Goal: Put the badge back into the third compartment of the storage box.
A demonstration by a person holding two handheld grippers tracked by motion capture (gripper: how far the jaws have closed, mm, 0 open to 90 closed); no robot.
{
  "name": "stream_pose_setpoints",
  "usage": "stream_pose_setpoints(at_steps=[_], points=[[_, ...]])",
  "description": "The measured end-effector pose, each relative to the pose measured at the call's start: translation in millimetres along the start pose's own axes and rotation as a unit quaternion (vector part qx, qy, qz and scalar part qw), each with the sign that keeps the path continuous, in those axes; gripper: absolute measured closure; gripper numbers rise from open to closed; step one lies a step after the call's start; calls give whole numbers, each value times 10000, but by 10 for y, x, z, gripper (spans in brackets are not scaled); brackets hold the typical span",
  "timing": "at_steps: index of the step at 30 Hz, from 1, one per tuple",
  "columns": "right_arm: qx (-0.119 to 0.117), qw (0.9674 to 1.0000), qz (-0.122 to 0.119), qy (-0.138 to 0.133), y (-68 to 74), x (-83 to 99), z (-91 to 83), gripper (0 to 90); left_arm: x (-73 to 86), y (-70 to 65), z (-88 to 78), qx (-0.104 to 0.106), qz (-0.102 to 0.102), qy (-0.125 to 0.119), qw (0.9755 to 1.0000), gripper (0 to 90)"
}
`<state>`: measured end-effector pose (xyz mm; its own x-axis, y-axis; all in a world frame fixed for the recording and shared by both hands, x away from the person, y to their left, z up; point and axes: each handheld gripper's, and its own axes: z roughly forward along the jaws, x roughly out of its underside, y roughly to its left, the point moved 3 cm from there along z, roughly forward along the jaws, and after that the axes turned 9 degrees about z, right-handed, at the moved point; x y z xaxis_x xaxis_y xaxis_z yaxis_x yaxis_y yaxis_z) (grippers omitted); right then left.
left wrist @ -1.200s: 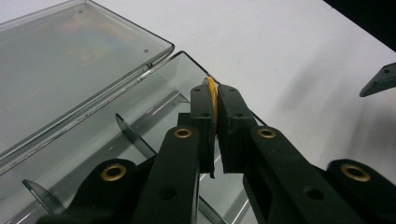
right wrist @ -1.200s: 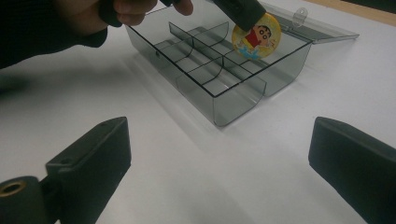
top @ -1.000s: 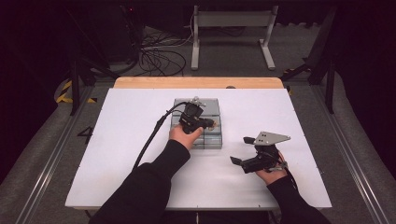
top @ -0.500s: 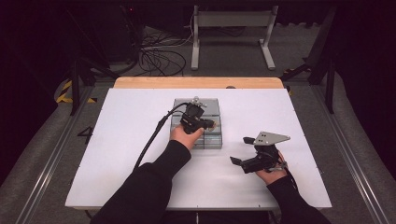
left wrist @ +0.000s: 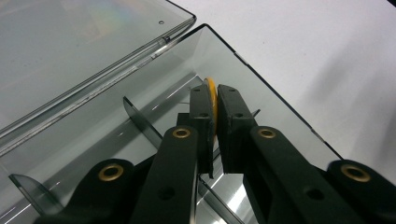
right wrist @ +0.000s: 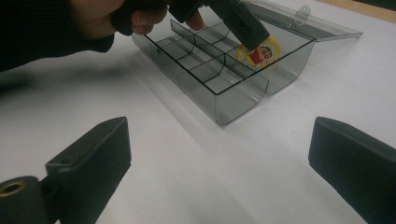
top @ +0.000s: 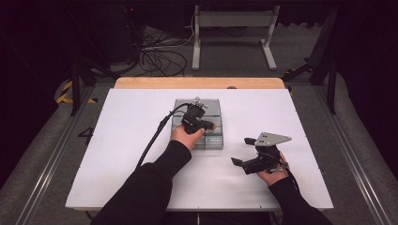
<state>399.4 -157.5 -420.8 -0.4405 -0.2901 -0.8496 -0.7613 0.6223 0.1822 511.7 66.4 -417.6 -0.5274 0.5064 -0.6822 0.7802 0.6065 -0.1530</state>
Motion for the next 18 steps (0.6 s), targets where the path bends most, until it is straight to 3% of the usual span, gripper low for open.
stream_pose_setpoints(at_steps=[13, 18], points=[[-18, 10000, -9, 12, 6, 1, 3, 62, 16, 52, 0, -133, -113, 104, 9998, 843], [-24, 10000, -9, 9, 7, 1, 2, 62, 16, 60, -11, -205, -56, 101, 9997, 803]])
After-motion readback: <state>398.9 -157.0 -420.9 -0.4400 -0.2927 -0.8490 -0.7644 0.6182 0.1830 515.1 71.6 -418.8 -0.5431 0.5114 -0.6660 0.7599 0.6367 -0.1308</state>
